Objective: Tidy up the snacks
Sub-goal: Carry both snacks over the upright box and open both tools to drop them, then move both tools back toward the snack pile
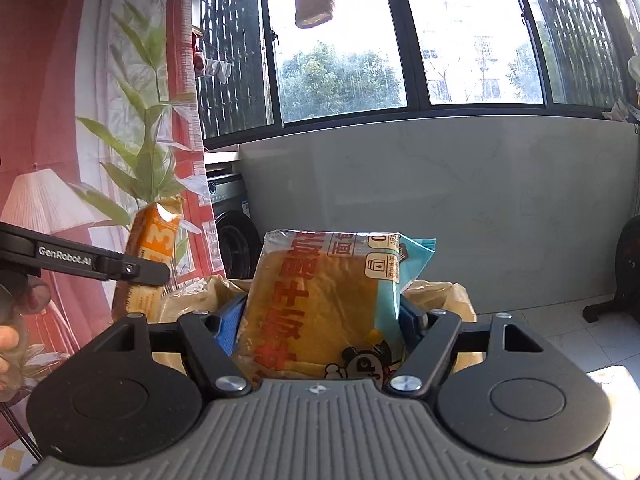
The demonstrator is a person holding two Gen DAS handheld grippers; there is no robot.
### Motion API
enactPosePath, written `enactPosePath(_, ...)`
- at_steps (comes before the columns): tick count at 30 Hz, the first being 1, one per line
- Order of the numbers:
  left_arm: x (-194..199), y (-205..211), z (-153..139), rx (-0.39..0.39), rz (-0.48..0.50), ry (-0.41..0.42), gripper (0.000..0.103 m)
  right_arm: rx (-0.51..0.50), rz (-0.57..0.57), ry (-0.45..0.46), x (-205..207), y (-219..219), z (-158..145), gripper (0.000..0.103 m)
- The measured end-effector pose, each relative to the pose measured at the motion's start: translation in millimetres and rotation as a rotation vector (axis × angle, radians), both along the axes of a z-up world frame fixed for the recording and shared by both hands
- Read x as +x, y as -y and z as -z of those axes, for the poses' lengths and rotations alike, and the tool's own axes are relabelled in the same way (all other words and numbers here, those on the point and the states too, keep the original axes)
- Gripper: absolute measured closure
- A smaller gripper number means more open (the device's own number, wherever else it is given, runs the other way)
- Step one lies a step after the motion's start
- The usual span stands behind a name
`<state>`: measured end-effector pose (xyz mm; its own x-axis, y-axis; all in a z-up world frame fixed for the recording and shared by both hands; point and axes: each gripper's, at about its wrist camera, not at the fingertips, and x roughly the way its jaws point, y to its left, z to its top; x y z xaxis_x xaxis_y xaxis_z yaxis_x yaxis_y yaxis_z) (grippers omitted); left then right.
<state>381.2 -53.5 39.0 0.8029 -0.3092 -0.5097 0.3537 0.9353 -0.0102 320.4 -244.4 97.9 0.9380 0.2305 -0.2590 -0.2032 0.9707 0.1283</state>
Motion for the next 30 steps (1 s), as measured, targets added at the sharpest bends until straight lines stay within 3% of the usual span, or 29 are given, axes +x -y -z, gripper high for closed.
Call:
enactPosePath(4, 12, 7, 13, 0.021, -0.008, -0.031, 0.063, 0.011, 0.011, -0.030, 12, -2, 13, 0.028)
enactPosePath(7, 14, 6, 18, 0.034, 0.008, -0.035, 0.037, -0.015, 0.011, -0.069, 18, -3, 21, 0.027)
enactPosePath(10, 12, -2, 17, 0.041, 0.003, -0.029, 0.036, -0.044, 0.019, -0.050, 9, -2, 21, 0.020)
enactPosePath(17, -19, -36, 14, 0.002, 0.001, -0.007, 0.036, -0.011, 0.049, -0.005, -25, 10, 3, 0.014)
enactPosePath(23, -55, -61, 10, 0.069, 0.008, -0.003, 0.032, 0.061, 0.051, 0.005, -70, 10, 5, 0.011)
enactPosePath(30, -97, -86, -15, 0.021, -0.045, 0.053, 0.027, 0.120, 0.061, 0.149, -119, 0, -10, 0.006)
